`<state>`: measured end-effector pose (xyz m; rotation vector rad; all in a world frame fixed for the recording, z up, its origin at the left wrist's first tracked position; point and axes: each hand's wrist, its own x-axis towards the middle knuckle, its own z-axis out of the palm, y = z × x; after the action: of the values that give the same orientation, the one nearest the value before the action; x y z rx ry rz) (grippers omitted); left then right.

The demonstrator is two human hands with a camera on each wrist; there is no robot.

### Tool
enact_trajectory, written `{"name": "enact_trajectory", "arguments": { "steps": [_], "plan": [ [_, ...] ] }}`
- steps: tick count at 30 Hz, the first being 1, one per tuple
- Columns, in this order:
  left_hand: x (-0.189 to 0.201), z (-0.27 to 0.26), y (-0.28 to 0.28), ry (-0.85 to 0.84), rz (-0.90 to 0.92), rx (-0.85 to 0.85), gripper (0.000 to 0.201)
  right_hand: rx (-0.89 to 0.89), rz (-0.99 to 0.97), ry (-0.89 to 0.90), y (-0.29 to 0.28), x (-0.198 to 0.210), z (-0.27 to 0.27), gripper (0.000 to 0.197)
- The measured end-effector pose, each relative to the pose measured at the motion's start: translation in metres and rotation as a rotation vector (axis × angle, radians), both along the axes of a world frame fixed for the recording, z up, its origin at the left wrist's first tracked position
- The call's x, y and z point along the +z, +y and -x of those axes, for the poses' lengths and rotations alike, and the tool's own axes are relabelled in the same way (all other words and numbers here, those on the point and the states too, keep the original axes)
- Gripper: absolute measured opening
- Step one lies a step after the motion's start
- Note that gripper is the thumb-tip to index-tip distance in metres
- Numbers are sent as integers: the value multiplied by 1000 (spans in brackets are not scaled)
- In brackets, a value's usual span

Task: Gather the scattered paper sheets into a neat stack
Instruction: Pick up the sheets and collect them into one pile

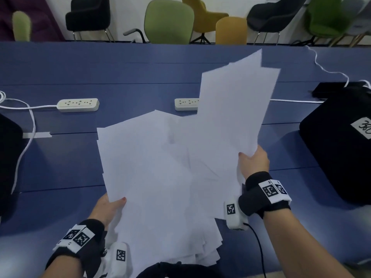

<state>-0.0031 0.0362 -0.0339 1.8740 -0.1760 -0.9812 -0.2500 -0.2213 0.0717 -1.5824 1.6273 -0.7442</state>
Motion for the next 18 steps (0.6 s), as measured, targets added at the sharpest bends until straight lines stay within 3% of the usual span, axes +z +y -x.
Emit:
{"name": "enact_trajectory", "arguments": {
  "steps": [6, 10, 13, 16, 18],
  "plan": [
    [2, 0, -5, -61, -44, -29, 35, -349, 90, -353, -5, 24, -2, 41],
    [0, -1, -6, -79, -49, -37, 38, -463, 106, -617, -4, 34, -9, 41],
    [-1, -3, -7, -70, -59, -27, 38, -532, -35, -764, 0, 29, -15, 19],
    [-2, -5, -8, -58, -60, -36, 37, -503, -230, -869, 7, 18, -20, 25],
    [0, -5, -8, -57, -63, -50, 36, -447, -360, -887, 18, 6, -23, 18]
  ]
}}
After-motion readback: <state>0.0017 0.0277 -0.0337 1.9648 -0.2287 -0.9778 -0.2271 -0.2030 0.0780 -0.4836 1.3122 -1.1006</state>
